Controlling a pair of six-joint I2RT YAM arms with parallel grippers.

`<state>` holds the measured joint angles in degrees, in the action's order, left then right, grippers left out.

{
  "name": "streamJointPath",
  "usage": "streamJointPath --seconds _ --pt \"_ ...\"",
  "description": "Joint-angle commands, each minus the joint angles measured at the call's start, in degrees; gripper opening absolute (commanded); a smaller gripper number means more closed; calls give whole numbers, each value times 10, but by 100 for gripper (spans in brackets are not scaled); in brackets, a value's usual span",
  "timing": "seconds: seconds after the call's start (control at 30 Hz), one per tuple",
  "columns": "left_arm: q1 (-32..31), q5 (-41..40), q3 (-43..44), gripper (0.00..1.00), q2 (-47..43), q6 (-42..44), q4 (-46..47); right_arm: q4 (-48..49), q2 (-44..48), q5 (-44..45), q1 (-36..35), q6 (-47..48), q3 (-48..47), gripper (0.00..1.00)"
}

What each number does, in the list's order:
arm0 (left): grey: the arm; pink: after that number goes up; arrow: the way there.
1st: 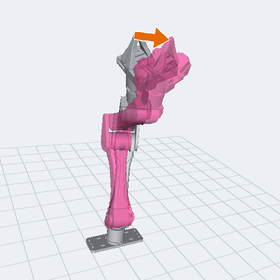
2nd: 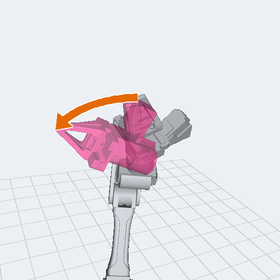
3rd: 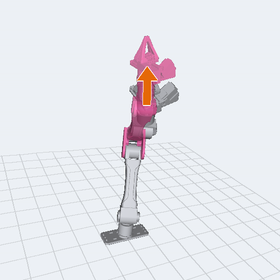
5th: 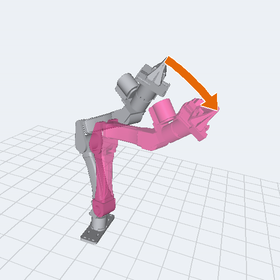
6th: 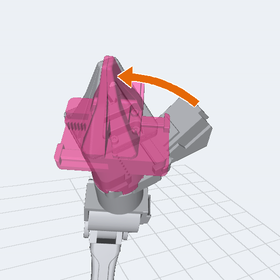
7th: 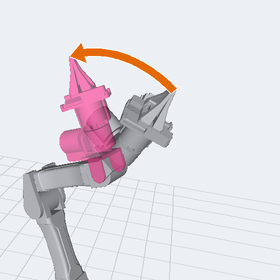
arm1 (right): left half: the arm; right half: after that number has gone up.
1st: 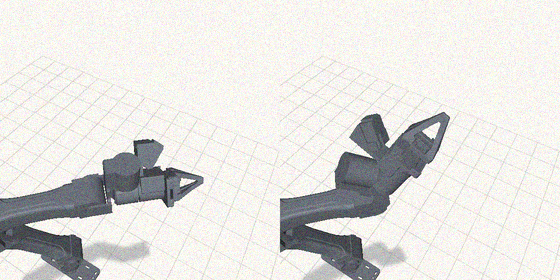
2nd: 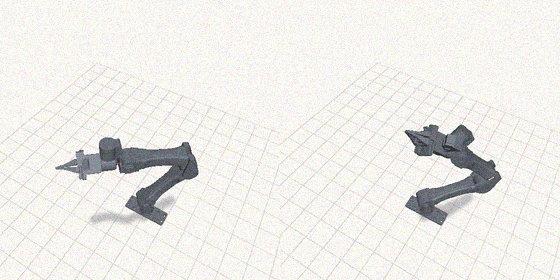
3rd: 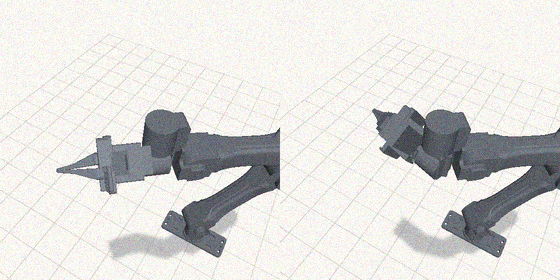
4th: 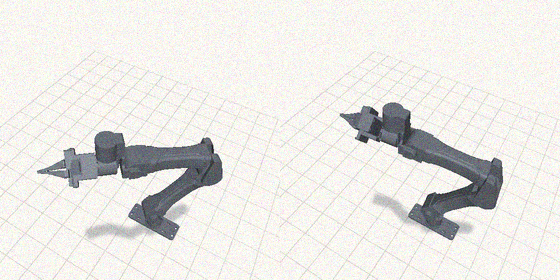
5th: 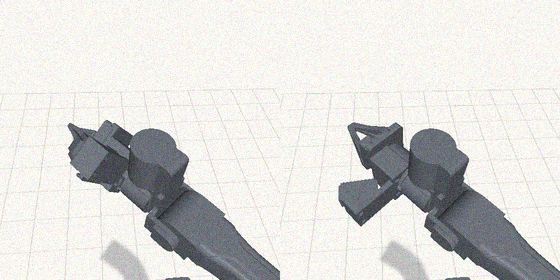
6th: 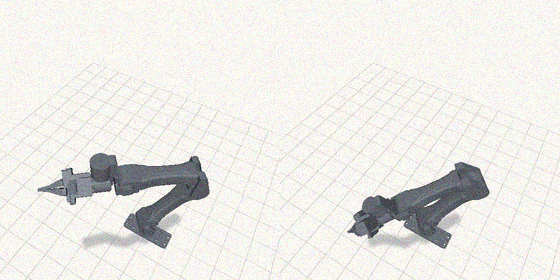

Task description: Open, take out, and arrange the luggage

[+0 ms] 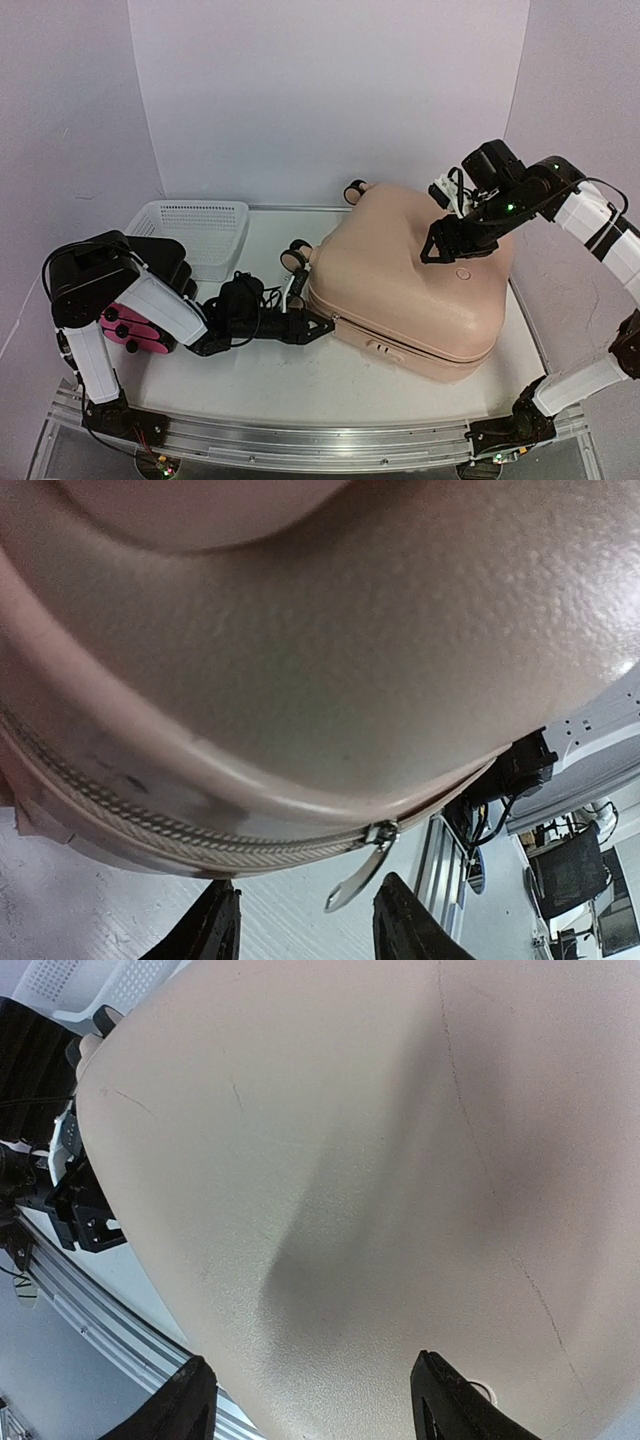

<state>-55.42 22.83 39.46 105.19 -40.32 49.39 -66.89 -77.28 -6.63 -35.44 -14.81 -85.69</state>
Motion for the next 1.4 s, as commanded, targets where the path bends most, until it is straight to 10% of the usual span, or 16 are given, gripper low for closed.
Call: streamJointPath --seconds 0.0,0.9,1.37 --pt "2 -29 1 45 5 15 17 23 19 1 -3 -2 0 68" --pt "-28 -62 45 7 7 34 -13 23 15 13 -15 -6 3 61" --pt "-34 -207 42 0 -109 172 -214 41 -116 109 -123 91 -125 75"
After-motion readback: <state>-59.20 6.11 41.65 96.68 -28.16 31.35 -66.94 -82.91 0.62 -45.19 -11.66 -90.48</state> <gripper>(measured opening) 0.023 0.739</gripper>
